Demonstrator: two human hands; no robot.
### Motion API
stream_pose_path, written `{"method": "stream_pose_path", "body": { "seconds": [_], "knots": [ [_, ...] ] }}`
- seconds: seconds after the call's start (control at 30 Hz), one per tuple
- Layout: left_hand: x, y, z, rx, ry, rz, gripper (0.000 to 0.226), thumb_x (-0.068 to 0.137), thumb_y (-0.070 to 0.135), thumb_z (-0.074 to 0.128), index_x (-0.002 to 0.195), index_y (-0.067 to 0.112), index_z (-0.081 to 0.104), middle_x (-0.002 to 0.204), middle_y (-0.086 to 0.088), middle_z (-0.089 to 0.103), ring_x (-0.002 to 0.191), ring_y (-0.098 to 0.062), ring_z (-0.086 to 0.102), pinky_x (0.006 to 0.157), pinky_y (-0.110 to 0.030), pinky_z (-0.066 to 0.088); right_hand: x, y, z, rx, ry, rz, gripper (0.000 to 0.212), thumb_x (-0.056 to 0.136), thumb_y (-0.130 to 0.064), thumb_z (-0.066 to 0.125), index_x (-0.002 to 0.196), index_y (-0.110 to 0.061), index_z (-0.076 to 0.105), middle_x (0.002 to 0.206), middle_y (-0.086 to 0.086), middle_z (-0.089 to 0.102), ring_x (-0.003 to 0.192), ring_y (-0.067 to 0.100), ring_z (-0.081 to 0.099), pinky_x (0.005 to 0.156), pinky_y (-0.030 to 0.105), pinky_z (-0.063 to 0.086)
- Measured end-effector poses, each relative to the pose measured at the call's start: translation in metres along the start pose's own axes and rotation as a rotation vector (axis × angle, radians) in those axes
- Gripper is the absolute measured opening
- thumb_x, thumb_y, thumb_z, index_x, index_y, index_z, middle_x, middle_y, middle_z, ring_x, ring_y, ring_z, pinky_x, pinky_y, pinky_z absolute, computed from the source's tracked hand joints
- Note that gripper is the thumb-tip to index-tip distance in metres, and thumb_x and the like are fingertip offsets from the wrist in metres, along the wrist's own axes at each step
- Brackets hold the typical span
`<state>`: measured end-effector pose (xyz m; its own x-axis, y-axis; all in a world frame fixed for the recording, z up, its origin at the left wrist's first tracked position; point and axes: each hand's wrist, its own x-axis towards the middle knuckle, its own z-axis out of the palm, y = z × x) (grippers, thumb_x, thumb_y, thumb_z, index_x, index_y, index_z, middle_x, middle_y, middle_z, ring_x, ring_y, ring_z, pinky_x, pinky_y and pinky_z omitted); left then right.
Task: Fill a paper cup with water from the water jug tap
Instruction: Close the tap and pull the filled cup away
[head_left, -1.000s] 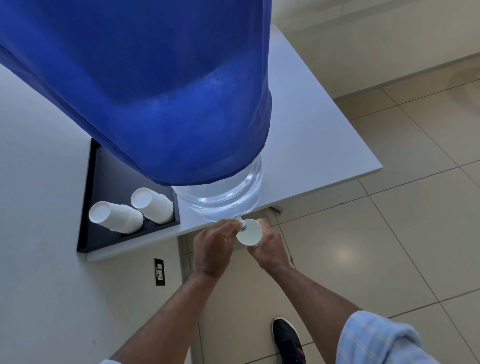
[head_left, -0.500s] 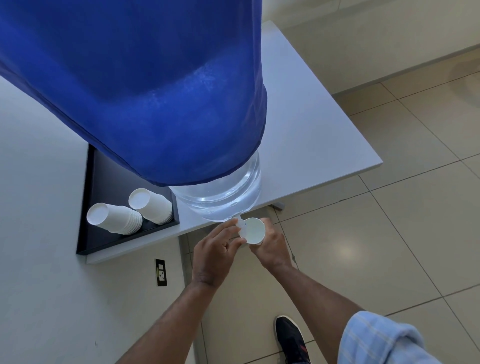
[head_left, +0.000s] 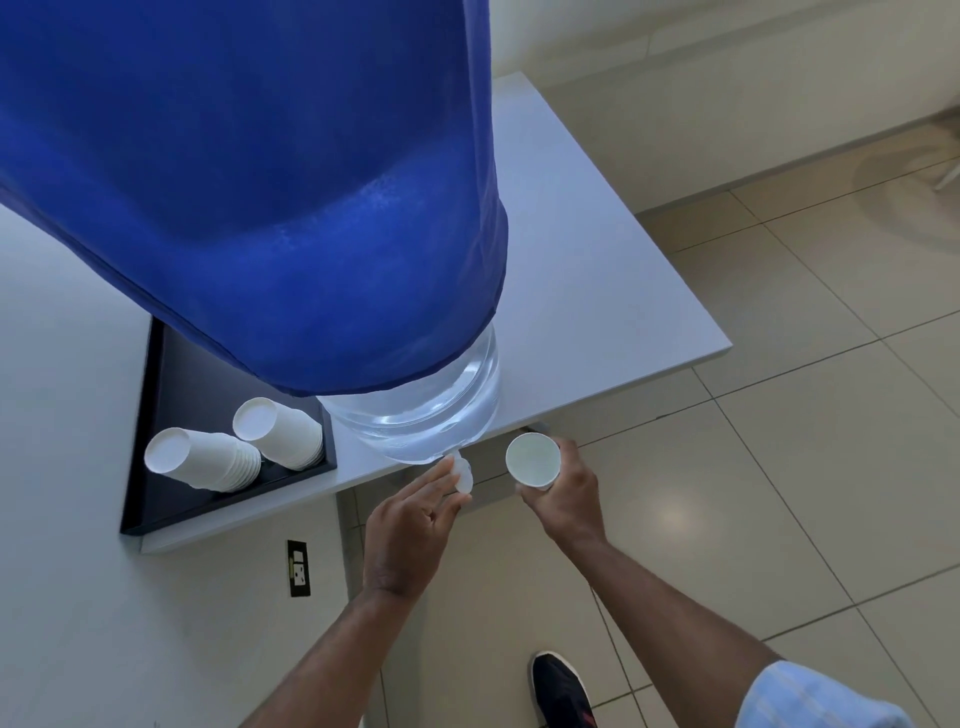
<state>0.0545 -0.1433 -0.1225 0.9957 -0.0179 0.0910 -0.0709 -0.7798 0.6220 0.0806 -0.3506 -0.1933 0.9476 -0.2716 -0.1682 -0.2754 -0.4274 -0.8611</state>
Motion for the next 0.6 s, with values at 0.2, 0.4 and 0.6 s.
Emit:
{"method": "stream_pose_path", "body": {
  "seconds": [0.2, 0.4, 0.6],
  "knots": [
    [-0.001, 0.003, 0.001, -0.039, -0.020, -0.048, 0.036, 0.092, 0.028, 0.083, 0.127, 0.033, 0.077, 0.134, 0.032, 0.059, 0.121, 0.004, 0.068, 0.100, -0.028, 0.060, 0.028, -0.017, -0.045, 0.004, 0.115, -0.052, 0.064, 0.069, -0.016, 0.093, 0.123, -0.019, 0.058, 0.098, -0.004, 0.067, 0.086, 0.018, 0.063, 0.074, 0.019, 0.046],
    [-0.001, -0.001, 0.006, -0.051, -0.016, -0.064, 0.035, 0.090, 0.028, 0.084, 0.124, 0.034, 0.079, 0.133, 0.034, 0.061, 0.122, 0.017, 0.058, 0.099, -0.012, 0.052, 0.072, -0.042, -0.071, 0.020, 0.172, -0.082, 0.065, 0.071, -0.017, 0.093, 0.124, -0.012, 0.056, 0.100, -0.002, 0.065, 0.089, 0.020, 0.063, 0.076, 0.023, 0.046],
    [-0.002, -0.008, 0.009, -0.056, -0.028, -0.061, 0.031, 0.091, 0.031, 0.083, 0.121, 0.036, 0.080, 0.133, 0.045, 0.054, 0.116, 0.037, 0.045, 0.096, -0.002, 0.047, 0.107, -0.054, -0.073, -0.004, 0.159, -0.066, 0.065, 0.071, -0.015, 0.091, 0.125, -0.011, 0.055, 0.101, -0.003, 0.063, 0.090, 0.020, 0.058, 0.077, 0.024, 0.043]
  ]
}}
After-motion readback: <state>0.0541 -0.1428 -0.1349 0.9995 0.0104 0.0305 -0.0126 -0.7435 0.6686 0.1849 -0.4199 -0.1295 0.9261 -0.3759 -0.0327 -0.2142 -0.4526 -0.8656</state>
